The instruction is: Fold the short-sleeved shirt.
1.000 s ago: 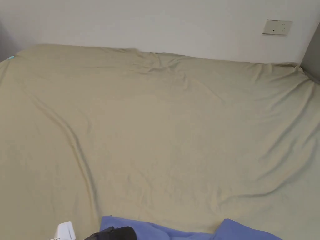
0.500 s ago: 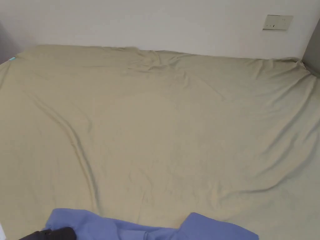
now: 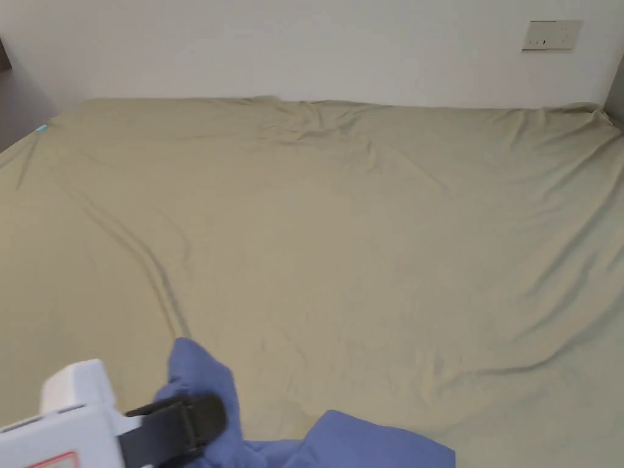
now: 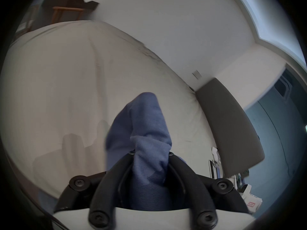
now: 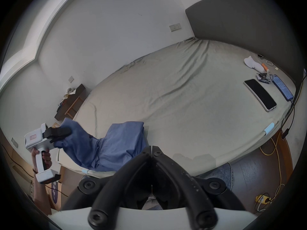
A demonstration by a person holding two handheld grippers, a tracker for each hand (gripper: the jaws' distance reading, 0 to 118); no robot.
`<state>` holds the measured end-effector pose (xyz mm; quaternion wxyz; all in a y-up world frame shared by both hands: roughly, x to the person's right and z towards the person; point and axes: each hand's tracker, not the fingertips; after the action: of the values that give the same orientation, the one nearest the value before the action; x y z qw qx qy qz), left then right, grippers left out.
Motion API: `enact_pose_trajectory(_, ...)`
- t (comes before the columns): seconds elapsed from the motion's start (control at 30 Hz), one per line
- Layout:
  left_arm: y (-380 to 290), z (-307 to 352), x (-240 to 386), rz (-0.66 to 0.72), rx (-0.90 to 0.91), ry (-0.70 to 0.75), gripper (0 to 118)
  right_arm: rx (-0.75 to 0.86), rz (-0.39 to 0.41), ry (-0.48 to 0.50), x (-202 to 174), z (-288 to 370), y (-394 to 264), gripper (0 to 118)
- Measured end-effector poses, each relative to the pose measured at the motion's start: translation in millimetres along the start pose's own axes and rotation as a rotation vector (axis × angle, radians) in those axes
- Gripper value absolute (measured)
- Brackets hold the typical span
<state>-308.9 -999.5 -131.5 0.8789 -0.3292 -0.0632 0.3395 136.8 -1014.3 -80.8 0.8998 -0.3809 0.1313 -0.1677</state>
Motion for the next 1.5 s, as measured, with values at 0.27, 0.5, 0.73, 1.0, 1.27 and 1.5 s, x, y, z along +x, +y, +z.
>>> enact_pose_trajectory(0.27, -58, -119, 64, -0.213, -0.304, -0.038, 19, 0.045, -0.05, -0.073, 26, 29, -5, 2)
enact_pose_trajectory(0.5, -81, -137, 71, -0.037, -0.313, -0.264, 98, 0.039, -0.107, -0.137, 46, 44, -16, 2)
enact_pose_trajectory(0.73, -51, -92, 54, 0.067, -0.267, -0.35, 34, 0.041, -0.127, -0.112, 47, 37, -16, 2)
enact_pose_trajectory(1.0, -75, -114, 61, -0.176, -0.193, 0.035, 5, 0.021, -0.121, -0.067, 43, 26, -20, 2)
enact_pose_trajectory(1.27, -137, -186, 68, -0.012, -0.421, -0.11, 1, 0.011, -0.133, -0.072, 46, 32, -29, 2)
enact_pose_trajectory(1.5, -131, -147, 103, -0.043, -0.384, -0.393, 1, 0.022, -0.105, -0.018, 35, 23, -16, 2)
